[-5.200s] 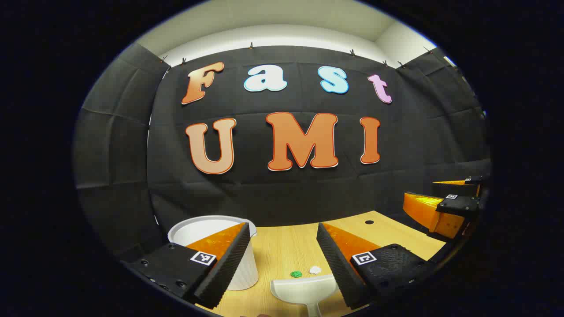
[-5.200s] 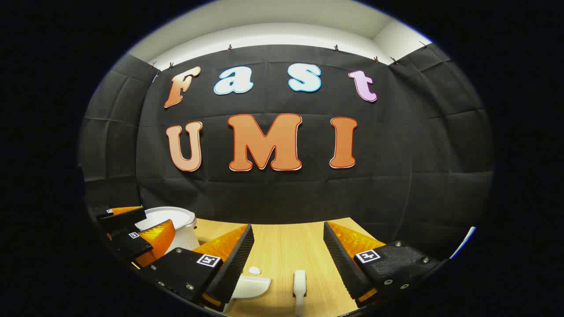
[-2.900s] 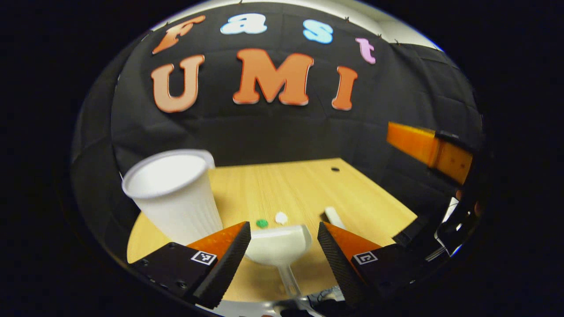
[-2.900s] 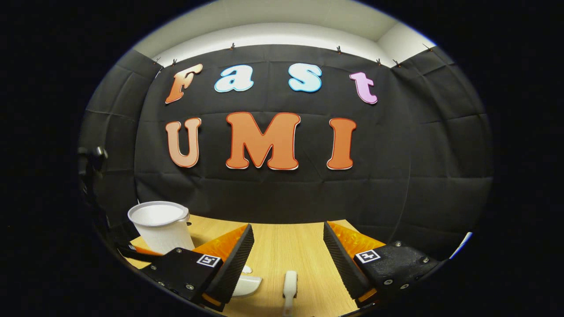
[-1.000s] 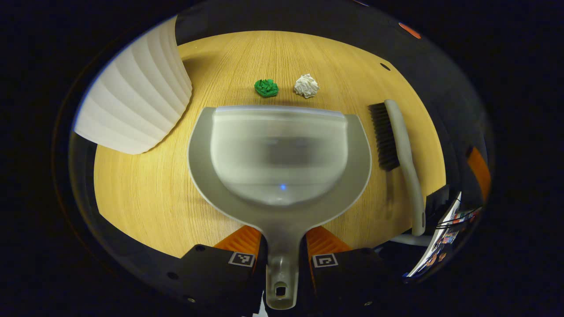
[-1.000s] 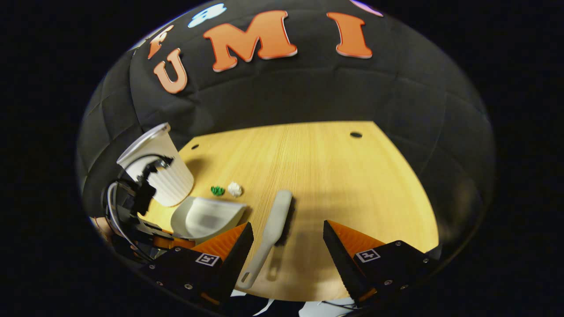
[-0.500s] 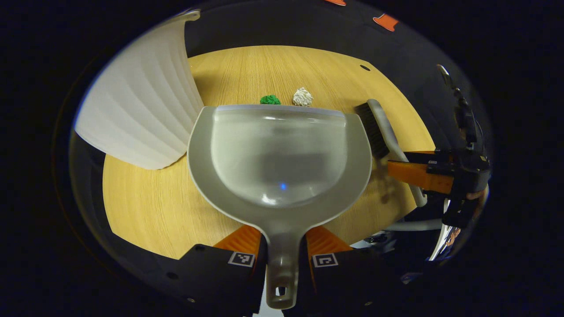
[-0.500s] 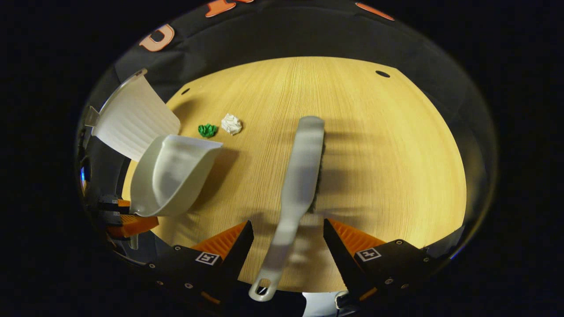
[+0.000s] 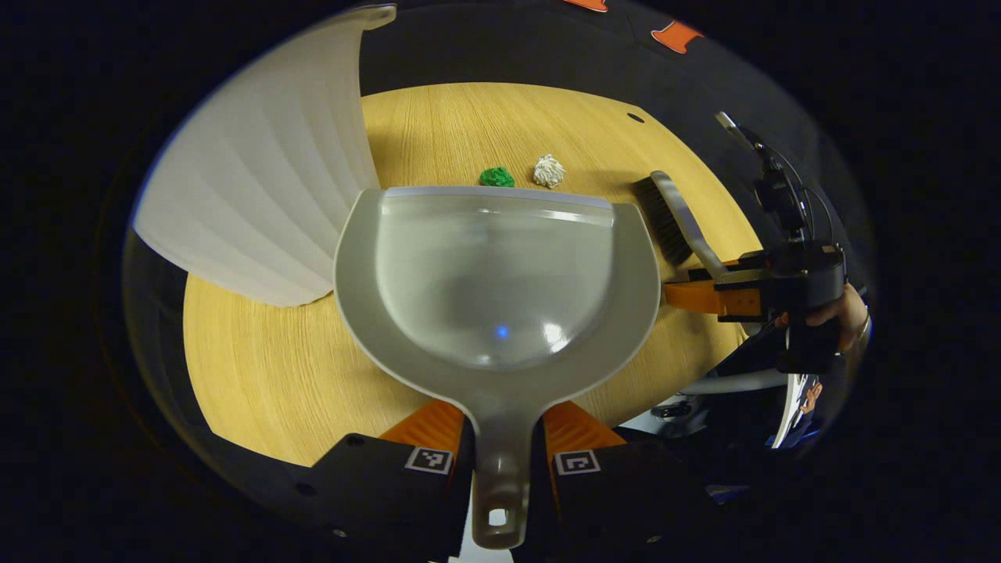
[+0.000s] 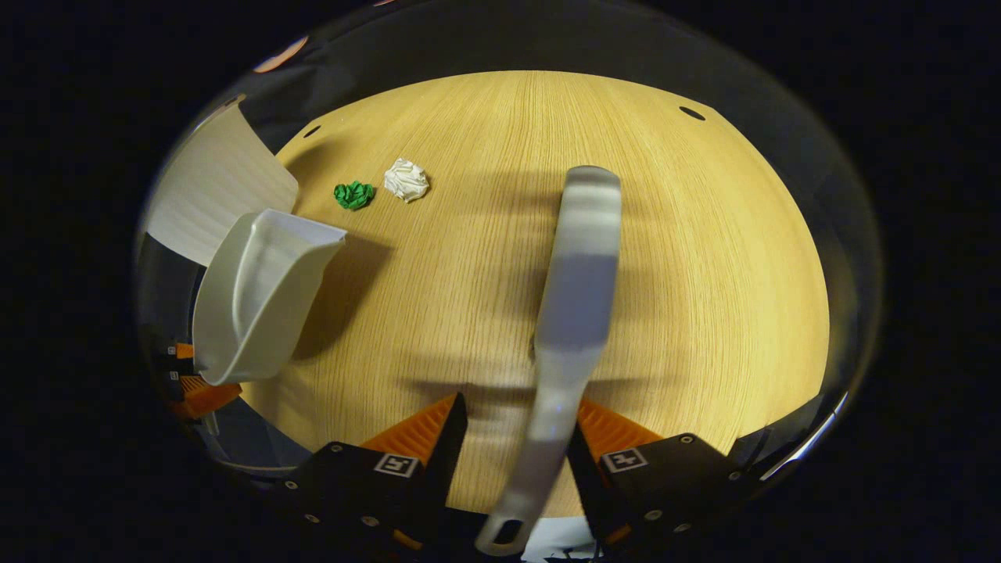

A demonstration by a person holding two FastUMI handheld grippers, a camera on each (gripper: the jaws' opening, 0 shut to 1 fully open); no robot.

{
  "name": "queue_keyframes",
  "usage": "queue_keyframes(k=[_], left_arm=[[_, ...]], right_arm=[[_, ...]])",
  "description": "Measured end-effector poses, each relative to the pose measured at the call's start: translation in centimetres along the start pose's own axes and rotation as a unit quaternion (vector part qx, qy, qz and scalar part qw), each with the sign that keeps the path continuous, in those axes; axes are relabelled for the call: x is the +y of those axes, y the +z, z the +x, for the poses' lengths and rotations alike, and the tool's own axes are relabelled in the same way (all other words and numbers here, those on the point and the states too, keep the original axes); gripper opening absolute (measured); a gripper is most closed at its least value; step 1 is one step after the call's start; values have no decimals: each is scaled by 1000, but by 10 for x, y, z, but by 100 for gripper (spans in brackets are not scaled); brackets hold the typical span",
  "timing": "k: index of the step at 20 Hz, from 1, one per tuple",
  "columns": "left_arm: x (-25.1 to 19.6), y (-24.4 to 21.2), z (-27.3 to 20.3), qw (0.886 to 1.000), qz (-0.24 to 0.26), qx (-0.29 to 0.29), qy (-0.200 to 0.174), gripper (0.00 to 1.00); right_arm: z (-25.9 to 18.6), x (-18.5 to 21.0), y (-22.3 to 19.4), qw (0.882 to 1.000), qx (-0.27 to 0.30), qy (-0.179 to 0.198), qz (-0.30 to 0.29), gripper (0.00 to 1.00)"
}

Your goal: Pick up the small broom and dustpan from the desktop, sweep the trash into the dustpan with the broom, and then empty the trash into the garbage bin.

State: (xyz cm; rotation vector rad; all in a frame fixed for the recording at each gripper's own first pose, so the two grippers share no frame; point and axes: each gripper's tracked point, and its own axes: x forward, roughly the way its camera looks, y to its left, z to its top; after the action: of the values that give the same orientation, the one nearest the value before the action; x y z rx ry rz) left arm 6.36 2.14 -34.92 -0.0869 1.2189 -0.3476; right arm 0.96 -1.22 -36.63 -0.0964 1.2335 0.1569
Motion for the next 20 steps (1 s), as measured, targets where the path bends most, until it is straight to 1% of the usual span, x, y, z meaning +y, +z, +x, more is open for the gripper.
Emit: queue_keyframes(k=[1,2,3,4,5,6,7,9,11,13,15,17,18,20], left_arm=[[2,0,0,1000,5,0,-2,33],[3,1,0,1000,14,-2,-1,33],[6,1,-1,1000,22,-4,2,33],[7,2,-2,1000,24,-6,3,33],[7,1,-3,1000,21,-6,0,33],[6,1,-4,1000,17,-5,-4,33],[7,0,-4,1000,17,-4,-5,33],[10,2,-2,1000,27,-5,-3,33],[10,2,-1,999,40,-1,5,33],[10,3,-1,998,54,2,9,33],[9,5,0,997,72,11,8,33],[8,5,3,995,93,37,7,33],[8,3,6,994,98,53,4,33],[10,2,9,991,100,89,1,33]], right_arm=[[3,-2,0,1000,2,-10,-2,63],[8,-7,-6,1000,17,-23,-5,41],[4,-9,-9,999,30,-28,-4,29],[8,-6,-6,999,25,-19,-12,25],[6,-9,-5,999,30,-25,-13,24],[6,-8,-4,999,28,-23,-19,20],[5,-9,-2,999,28,-23,-27,19],[-3,-8,6,999,17,-18,-37,16],[-12,-11,22,999,5,-13,-43,14],[-23,-19,51,998,-15,-16,-63,14],[-28,-32,87,993,-30,-33,-113,13],[-23,-41,121,982,-33,-52,-180,13],[-19,-39,136,978,-32,-53,-198,14],[1,-28,155,972,-19,-40,-229,13]])
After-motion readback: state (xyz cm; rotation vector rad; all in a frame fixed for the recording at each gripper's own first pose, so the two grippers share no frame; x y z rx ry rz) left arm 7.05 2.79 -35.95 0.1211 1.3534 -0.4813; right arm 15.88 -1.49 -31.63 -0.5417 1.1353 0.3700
